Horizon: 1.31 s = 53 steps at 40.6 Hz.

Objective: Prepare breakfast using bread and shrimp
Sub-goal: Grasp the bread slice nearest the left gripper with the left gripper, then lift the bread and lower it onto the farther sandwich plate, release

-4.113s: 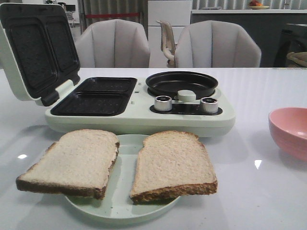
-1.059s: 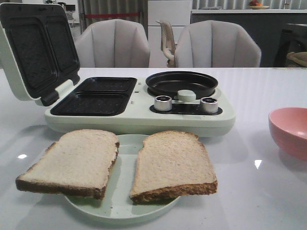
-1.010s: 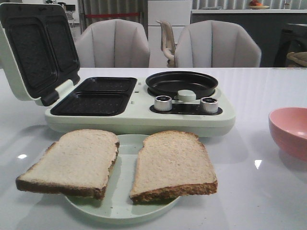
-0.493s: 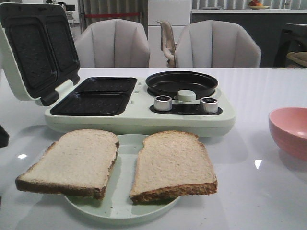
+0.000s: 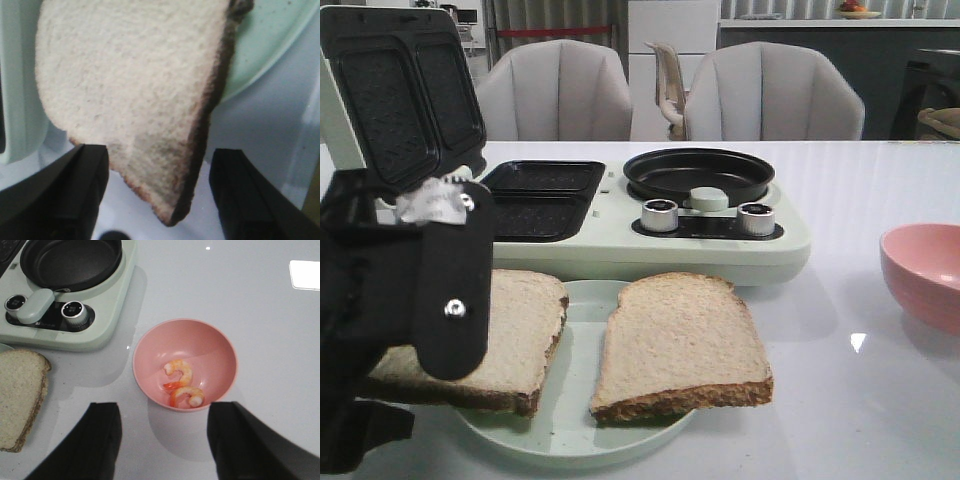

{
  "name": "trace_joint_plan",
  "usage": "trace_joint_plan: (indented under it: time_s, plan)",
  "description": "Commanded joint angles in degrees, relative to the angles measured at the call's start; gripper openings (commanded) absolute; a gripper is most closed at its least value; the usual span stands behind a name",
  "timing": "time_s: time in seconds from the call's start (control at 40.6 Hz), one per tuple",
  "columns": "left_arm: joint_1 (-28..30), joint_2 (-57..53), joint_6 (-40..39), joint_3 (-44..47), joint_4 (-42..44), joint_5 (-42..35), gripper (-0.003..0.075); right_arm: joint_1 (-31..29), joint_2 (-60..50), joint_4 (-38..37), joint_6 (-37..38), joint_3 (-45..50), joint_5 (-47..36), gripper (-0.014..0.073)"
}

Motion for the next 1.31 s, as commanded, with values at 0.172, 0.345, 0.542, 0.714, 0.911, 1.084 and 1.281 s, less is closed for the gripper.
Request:
trace_joint_plan:
  time_s: [0.172, 0.345, 0.542, 0.714, 0.911, 1.084, 1.281]
  plan:
    - [-0.3, 2.5, -1.0, -1.5, 3.5, 5.9, 0.0378, 0.2, 0.3, 0.6, -0.1, -1.6, -3.5, 0.0496]
    - [-0.3, 2.5, -1.0, -1.5, 3.5, 5.8, 0.0223, 0.2, 0.3, 0.6, -0.1, -1.6, -3.5, 0.0496]
    - [-0.6, 2.0, -1.0, -1.5, 1.5, 5.9, 0.0097, 0.2, 0.3, 0.6, -0.1, -1.6, -3.5, 0.0496]
    - [-3.6, -2.9, -0.8, -1.5, 1.9, 11.7, 0.0101, 0.2, 0.3, 0.6, -0.1, -1.6, -3.5, 0.0496]
    - [-5.4, -11.1, -0.7, -1.5, 14.8, 25.3, 0.0101, 0.2, 0.3, 0.6, -0.1, -1.6, -3.5, 0.0496]
    - [-4.4, -14.8, -0.9, -2.2, 27.5, 24.1, 0.0101, 0.2, 0.3, 0.6, -0.1, -1.6, -3.5, 0.0496]
    - [4.5, -11.4, -1.2, -10.1, 27.5, 16.1, 0.0101, 0.2, 0.3, 0.6, -0.1, -1.6, -3.5, 0.0496]
